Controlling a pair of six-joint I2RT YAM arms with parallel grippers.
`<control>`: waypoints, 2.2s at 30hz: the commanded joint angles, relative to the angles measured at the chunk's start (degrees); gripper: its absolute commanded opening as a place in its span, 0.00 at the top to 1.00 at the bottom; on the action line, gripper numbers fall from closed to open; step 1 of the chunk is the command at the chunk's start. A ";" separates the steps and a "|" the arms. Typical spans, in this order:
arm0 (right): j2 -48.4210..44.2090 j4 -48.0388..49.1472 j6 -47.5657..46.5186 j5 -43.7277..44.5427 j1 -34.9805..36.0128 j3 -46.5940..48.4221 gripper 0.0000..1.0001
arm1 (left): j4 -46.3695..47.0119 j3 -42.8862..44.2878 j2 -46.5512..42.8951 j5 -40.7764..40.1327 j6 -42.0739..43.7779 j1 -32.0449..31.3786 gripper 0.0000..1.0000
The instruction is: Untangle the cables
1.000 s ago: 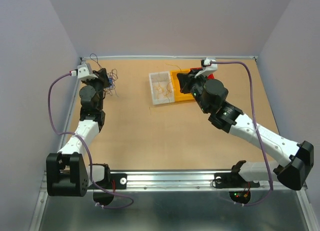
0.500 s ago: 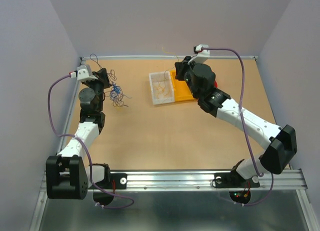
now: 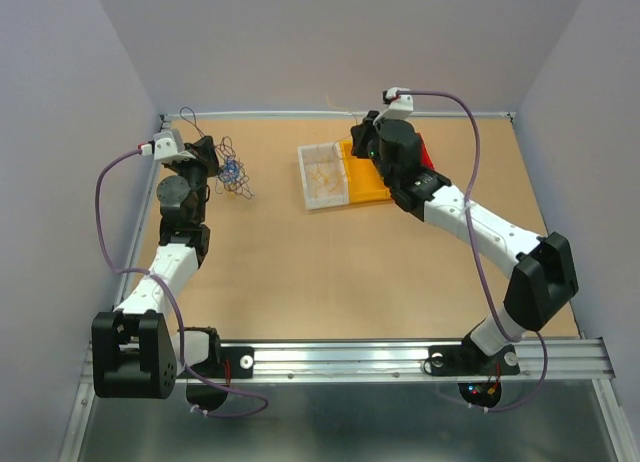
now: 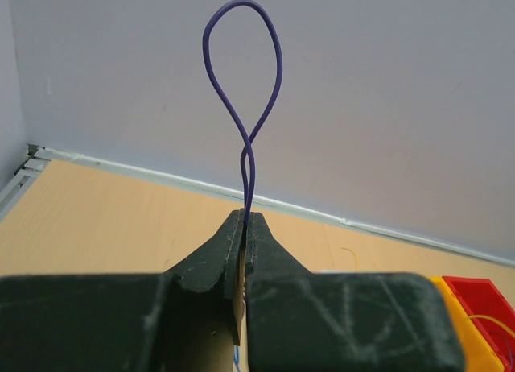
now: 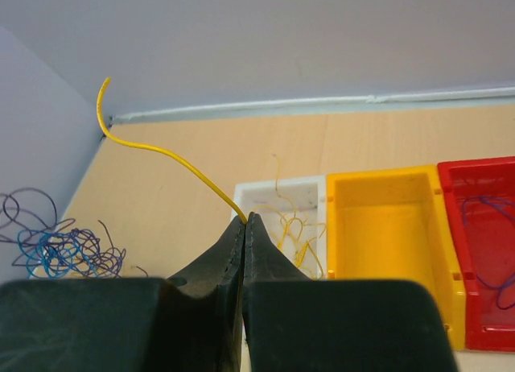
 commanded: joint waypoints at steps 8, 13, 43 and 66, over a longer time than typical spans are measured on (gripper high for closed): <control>11.74 -4.94 0.40 -9.74 0.12 4.85 0.99 | 4.41 0.03 -0.76 1.32 0.54 0.04 1.00; 19.65 -11.43 0.06 -7.10 0.03 10.02 1.00 | 4.41 -0.06 -1.02 1.41 0.54 0.04 1.00; 22.31 -30.96 -3.20 -14.04 0.20 28.08 0.37 | 4.67 0.65 -0.58 12.56 6.16 -3.65 1.00; -14.35 15.43 1.20 -39.36 3.89 -35.39 0.10 | 3.71 -0.85 -8.05 46.04 14.07 -11.12 0.99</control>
